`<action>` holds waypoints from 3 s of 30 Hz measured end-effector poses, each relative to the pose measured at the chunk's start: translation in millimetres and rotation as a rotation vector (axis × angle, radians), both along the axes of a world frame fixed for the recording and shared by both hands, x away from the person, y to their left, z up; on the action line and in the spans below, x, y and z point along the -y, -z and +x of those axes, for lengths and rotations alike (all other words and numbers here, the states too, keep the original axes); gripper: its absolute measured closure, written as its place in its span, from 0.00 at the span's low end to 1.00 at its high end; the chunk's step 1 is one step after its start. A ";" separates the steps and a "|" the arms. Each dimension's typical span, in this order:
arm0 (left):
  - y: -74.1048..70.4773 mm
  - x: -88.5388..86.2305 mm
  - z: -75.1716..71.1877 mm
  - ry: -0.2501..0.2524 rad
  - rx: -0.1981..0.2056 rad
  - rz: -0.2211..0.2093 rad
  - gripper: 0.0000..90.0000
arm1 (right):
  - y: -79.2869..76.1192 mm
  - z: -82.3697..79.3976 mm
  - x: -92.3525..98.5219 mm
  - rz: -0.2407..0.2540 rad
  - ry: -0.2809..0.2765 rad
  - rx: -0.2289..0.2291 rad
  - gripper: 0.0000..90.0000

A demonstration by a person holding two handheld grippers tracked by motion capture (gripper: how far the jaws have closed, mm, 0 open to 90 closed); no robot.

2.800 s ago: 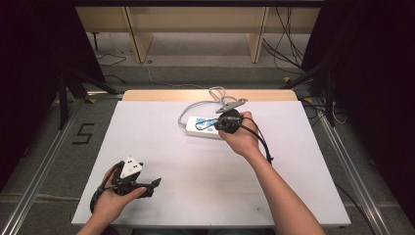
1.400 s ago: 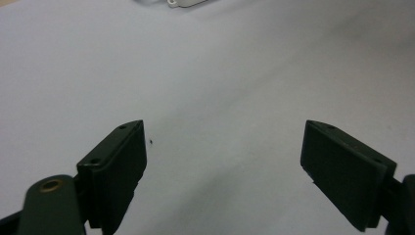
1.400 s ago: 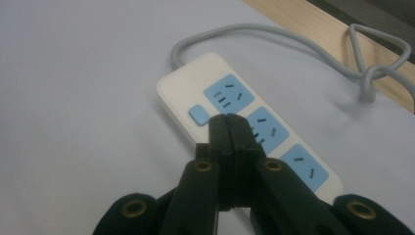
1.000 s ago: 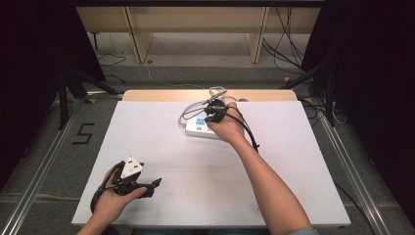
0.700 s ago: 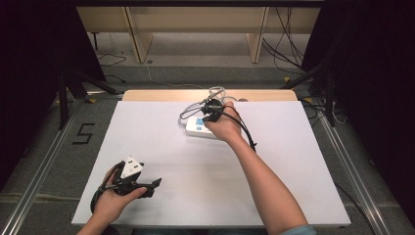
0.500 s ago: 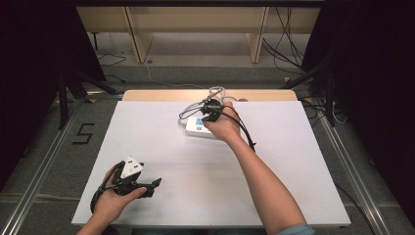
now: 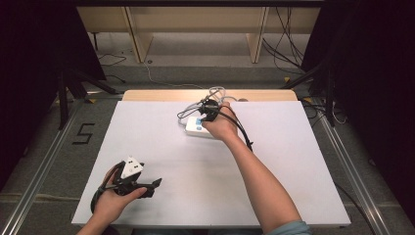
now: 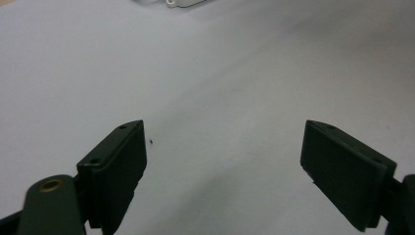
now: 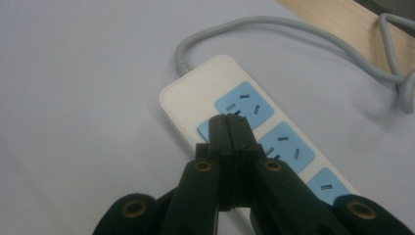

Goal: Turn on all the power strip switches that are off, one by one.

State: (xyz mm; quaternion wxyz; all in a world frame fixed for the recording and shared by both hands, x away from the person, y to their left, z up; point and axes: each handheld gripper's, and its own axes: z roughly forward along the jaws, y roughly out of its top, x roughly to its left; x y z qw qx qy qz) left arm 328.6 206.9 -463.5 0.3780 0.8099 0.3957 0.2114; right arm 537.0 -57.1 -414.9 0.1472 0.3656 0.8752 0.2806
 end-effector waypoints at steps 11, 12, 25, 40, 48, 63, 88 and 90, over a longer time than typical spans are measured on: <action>-0.1 0.0 0.0 0.001 0.000 0.001 0.19 | 4.0 4.0 -5.3 -0.003 0.005 -0.009 1.00; -0.1 0.0 0.0 0.001 0.000 0.001 0.19 | 3.8 4.2 -6.4 -0.002 0.010 -0.009 1.00; -0.2 -0.3 -0.1 0.005 -0.001 0.004 0.19 | 12.1 9.8 -15.7 -0.024 0.011 -0.026 1.00; 0.0 -0.2 0.1 0.002 0.000 -0.001 0.19 | 20.2 15.0 -20.6 -0.040 0.018 -0.047 1.00; 0.2 0.0 0.3 0.004 -0.001 0.000 0.19 | 21.7 17.3 -23.8 -0.046 0.022 -0.052 1.00; 0.0 -0.5 0.3 0.001 0.000 0.000 0.19 | 25.9 18.4 -27.0 -0.058 0.024 -0.065 1.00; -0.1 -0.2 0.4 0.003 0.001 0.000 0.19 | 26.5 20.3 -30.5 -0.103 0.033 -0.072 1.00; -0.2 -0.1 0.3 0.003 0.001 0.000 0.19 | 26.6 20.5 -30.4 -0.096 0.032 -0.074 1.00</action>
